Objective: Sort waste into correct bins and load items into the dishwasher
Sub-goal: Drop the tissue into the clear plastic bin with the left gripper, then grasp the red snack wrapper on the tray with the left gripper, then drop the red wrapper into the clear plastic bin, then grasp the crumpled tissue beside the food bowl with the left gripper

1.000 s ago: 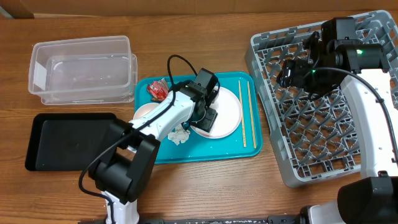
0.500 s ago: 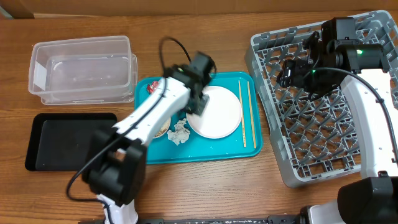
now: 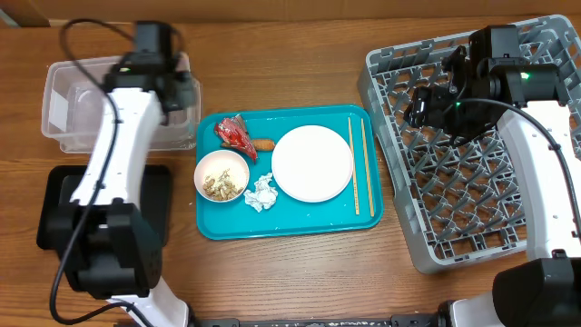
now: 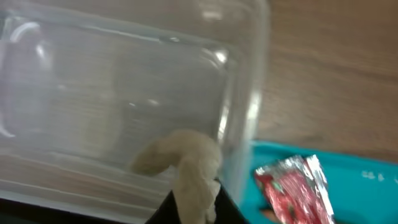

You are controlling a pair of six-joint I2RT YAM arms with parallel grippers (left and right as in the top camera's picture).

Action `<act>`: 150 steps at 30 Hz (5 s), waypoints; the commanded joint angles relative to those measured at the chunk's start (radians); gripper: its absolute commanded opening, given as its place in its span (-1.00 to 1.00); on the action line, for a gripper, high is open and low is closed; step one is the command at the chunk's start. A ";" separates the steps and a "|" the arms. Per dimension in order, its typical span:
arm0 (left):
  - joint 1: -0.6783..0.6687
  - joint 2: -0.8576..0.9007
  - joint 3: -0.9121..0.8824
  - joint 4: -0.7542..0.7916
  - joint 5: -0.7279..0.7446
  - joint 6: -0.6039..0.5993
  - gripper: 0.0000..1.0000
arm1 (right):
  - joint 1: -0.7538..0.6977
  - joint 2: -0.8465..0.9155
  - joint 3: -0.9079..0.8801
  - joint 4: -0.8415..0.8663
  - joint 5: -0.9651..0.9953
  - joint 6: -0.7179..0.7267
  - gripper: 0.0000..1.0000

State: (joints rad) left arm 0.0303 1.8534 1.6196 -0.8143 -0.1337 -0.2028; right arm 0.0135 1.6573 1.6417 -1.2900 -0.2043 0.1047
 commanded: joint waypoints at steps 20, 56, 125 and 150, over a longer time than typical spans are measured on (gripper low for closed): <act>-0.152 -0.009 -0.026 -0.177 0.311 -0.060 0.57 | -0.003 -0.004 0.001 0.004 0.002 0.000 0.73; -0.319 0.185 -0.080 -0.169 0.141 -0.142 0.24 | -0.003 -0.004 0.001 0.001 0.002 0.000 0.73; -0.243 0.040 0.209 -0.602 0.237 0.005 0.47 | -0.003 -0.004 0.001 0.000 0.013 0.000 0.73; -0.596 0.035 -0.304 -0.240 0.026 0.035 0.58 | -0.003 -0.004 0.001 -0.005 0.013 0.000 0.73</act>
State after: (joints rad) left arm -0.5743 1.9205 1.3537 -1.0988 -0.0879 -0.2111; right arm 0.0135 1.6573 1.6417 -1.2984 -0.1982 0.1043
